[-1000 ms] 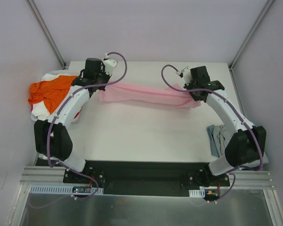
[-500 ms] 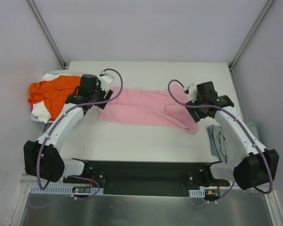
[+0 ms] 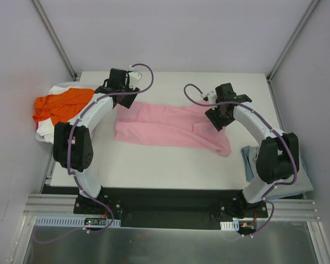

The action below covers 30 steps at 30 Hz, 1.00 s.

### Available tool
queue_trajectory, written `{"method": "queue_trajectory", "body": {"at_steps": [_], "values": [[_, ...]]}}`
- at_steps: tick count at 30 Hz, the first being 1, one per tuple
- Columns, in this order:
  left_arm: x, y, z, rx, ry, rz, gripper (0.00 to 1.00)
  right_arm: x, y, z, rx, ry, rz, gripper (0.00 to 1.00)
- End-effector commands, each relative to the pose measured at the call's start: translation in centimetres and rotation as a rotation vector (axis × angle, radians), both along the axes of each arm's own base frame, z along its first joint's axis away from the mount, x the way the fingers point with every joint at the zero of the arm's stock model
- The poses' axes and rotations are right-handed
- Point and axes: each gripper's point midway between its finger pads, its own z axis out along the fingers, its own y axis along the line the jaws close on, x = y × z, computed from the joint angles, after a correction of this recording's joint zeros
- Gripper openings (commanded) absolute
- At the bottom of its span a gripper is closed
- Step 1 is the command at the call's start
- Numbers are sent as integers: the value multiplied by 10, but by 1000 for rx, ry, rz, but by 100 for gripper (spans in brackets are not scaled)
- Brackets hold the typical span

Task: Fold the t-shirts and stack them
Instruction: Flatten the tshirt out

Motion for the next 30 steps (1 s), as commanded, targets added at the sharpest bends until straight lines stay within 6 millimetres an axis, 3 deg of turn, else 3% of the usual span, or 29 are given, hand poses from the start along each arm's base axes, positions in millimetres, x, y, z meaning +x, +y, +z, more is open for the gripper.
{"method": "queue_trajectory", "body": {"at_steps": [1,5,18,23,30], "values": [[0,-1,-20,31,50,-6,57,13,11,7,25,-33,22,65],[-8,-1,-41,35,100,-11,56,12,9,0,7,-20,26,63],[-54,3,-73,32,200,-33,56,-4,5,-37,-20,78,44,60],[-46,1,-68,33,184,-40,56,18,12,-33,-20,54,55,60],[-33,-1,-68,46,173,-37,56,34,19,-36,-12,69,59,59]]}}
